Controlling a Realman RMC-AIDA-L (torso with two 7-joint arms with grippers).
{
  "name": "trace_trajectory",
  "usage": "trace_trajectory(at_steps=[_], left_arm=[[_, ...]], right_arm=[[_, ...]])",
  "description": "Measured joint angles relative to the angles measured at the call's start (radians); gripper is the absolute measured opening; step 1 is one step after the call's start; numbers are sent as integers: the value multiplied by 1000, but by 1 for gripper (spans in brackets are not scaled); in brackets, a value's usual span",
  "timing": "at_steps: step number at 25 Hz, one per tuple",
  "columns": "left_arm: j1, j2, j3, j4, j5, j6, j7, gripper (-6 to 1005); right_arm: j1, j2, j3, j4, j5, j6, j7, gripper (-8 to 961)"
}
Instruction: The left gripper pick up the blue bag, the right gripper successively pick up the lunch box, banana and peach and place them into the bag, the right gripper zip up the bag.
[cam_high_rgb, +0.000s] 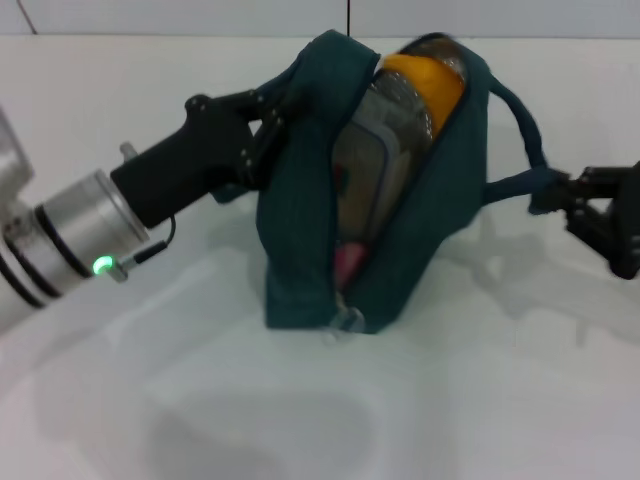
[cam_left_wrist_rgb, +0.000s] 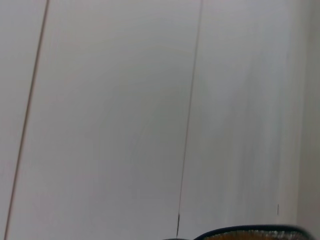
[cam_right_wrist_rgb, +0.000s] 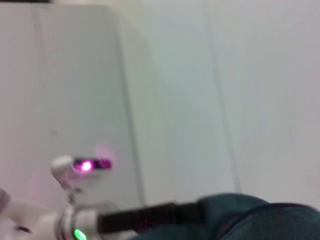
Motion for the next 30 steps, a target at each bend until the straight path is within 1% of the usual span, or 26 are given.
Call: trace_trajectory(at_steps=[1,2,3,4,8,12,15,17,22,24,25,26,28,29,30], left_arm=[[3,-1,0,-31,-15,24,45,47],[6,-2,0,-60,-28,46,86,47],[7,-2,0,-86,-39,62,118,47],[7,-3,0,-121,-57,85,166,47],[4,-7,-1,-216,-95,130,293,45],[0,-7,-7,-256,-106,146,327,48],[2,-8,-8,-268,-115,144,331,55],[2,-8,-8,-272,-121,139,343,80],[-2,-8,-1,-278,-114,136,373,142],[-2,-8,0,-278,-108,136,378,166],[-2,-8,1,-279,-103,136,379,179],[-2,-8,1,-279,-100,136,379,191],[-1,-8,2,-280,-96,136,380,264],[-1,-8,5,-280,-95,136,380,300],[0,-8,8,-280,-95,136,380,300]], right_arm=[[10,-16,-1,-5,-8,-33,28,72],[25,-36,-1,-12,-13,-66,61,71],[25,-36,-1,-12,-13,-66,61,71],[55,-70,0,-18,-17,-92,117,70],[103,-98,5,-28,-57,-91,194,69],[140,-98,7,-35,-124,-74,236,68],[149,-85,5,-44,-155,-42,249,68],[147,-75,4,-54,-167,-35,251,67],[127,-63,8,-74,-170,-33,269,66],[113,-61,9,-87,-171,-33,272,66],[95,-57,9,-106,-171,-33,273,66],[95,-57,9,-106,-171,-33,273,77],[64,-48,16,-137,-165,-33,276,99],[64,-48,16,-137,-165,-33,276,110],[56,-44,27,-146,-163,-31,276,121]])
